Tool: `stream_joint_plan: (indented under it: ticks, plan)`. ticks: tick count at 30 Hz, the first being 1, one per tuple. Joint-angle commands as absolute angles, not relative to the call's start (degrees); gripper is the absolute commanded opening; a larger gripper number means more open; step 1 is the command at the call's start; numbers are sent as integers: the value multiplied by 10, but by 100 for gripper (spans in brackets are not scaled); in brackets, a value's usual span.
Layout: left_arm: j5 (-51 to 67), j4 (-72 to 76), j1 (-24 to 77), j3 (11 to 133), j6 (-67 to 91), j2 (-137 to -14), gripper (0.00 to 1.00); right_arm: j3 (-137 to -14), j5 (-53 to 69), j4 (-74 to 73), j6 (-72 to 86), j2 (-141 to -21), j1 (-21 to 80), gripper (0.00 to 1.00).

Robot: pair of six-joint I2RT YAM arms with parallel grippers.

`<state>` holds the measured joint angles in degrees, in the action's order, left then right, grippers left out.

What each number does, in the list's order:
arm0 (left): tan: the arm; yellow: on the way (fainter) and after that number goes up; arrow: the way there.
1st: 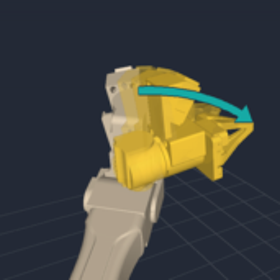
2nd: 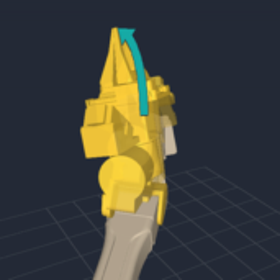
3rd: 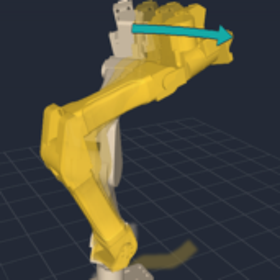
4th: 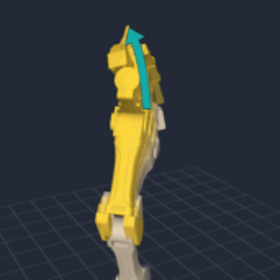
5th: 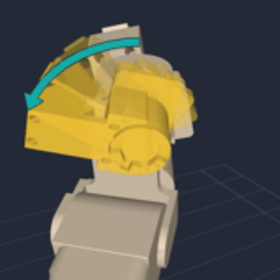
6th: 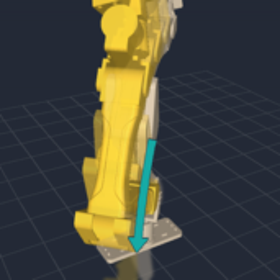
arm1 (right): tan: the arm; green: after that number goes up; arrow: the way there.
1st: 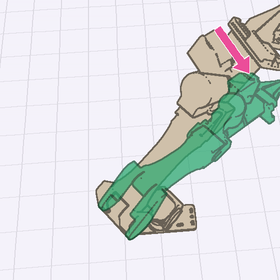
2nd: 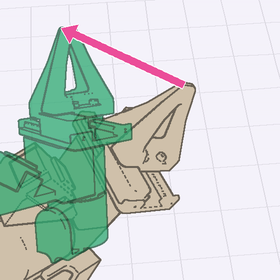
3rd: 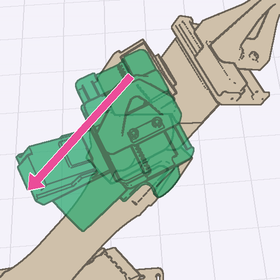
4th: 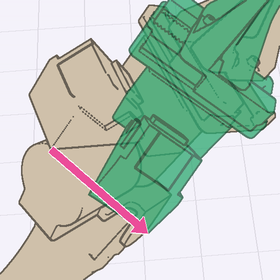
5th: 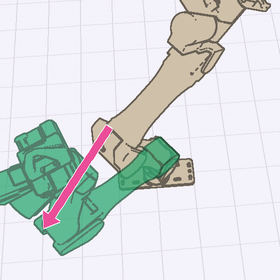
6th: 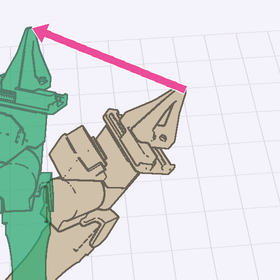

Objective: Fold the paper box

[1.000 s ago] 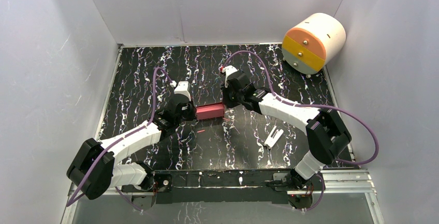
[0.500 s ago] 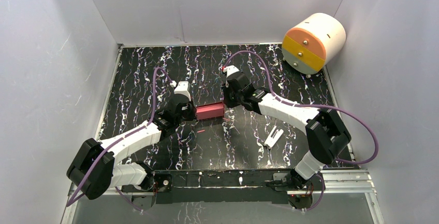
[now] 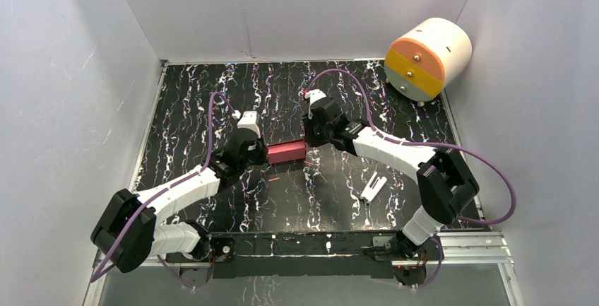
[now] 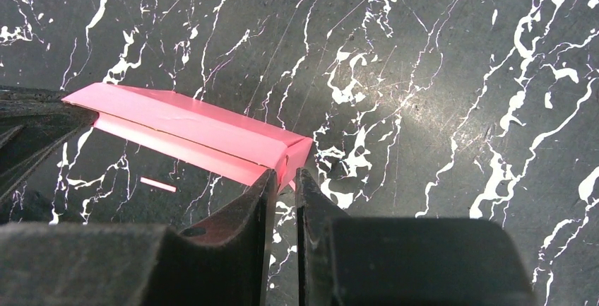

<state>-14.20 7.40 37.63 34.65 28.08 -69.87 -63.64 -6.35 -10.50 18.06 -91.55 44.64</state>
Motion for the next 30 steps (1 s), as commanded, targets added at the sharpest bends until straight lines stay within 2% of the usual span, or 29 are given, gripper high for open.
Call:
stream_joint_plan:
  ticks: [1,23,30]
  plan:
    - [-136,16,380,341,273,-700,0,-646,-46,-76,187,-904,448,24]
    - [-138,17,381,340,272,-695,0,-646,-28,-66,191,-888,447,27]
    - [-140,17,381,339,271,-694,0,-648,-68,-94,195,-901,448,25]
